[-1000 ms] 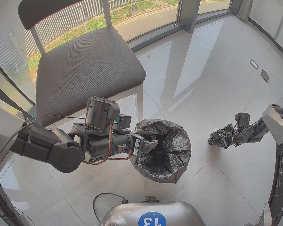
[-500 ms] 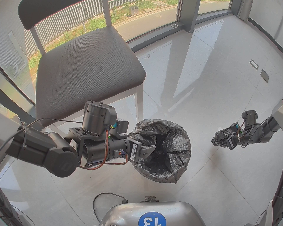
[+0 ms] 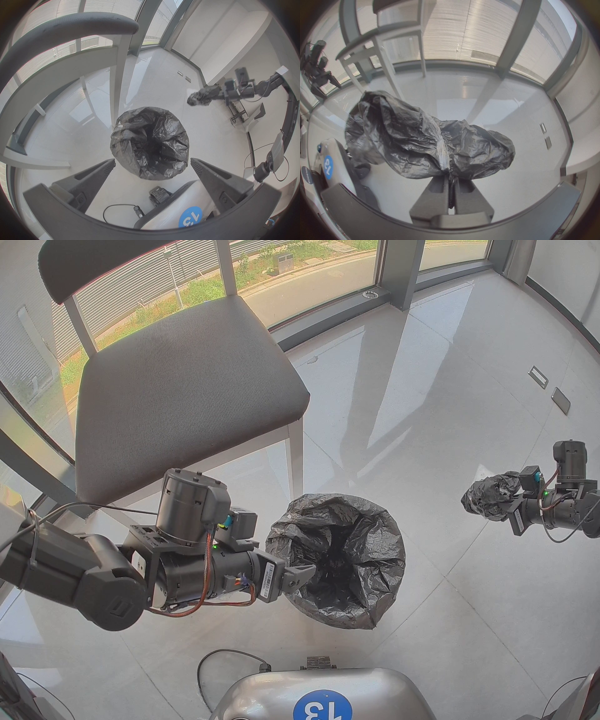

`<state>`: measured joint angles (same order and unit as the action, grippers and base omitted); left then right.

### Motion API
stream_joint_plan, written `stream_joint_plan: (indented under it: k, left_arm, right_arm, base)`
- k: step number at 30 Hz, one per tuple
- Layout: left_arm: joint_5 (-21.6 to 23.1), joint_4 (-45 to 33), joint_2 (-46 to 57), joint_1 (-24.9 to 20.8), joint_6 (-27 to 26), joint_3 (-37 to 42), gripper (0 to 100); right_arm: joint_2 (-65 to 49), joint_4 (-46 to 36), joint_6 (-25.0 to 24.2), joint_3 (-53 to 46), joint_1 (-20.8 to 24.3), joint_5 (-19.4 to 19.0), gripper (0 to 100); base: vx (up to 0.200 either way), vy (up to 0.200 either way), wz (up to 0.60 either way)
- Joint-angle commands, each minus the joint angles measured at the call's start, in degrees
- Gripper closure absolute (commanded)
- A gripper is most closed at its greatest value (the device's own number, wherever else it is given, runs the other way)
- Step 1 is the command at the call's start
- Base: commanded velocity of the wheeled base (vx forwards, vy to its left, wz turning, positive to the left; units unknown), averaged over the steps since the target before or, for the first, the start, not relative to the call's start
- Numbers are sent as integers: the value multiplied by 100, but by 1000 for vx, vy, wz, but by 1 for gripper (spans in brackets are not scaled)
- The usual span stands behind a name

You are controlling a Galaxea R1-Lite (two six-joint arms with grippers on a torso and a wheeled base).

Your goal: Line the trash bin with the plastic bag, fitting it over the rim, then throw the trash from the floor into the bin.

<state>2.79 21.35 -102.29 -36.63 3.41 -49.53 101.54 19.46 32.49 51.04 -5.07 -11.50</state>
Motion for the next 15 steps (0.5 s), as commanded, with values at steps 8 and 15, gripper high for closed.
stream_joint_plan:
  k: [8,15]
  left_arm:
    - [2,-8,271,86,-60,427,0]
    - [2,-16,280,112,-7,541,0]
  right_arm:
    - [-1417,-399,-58,-121,1360,-239,100]
    - [-1417,-513,-94,-165,2072,-301,100]
  base:
    - [0,0,0]
    - [0,0,0]
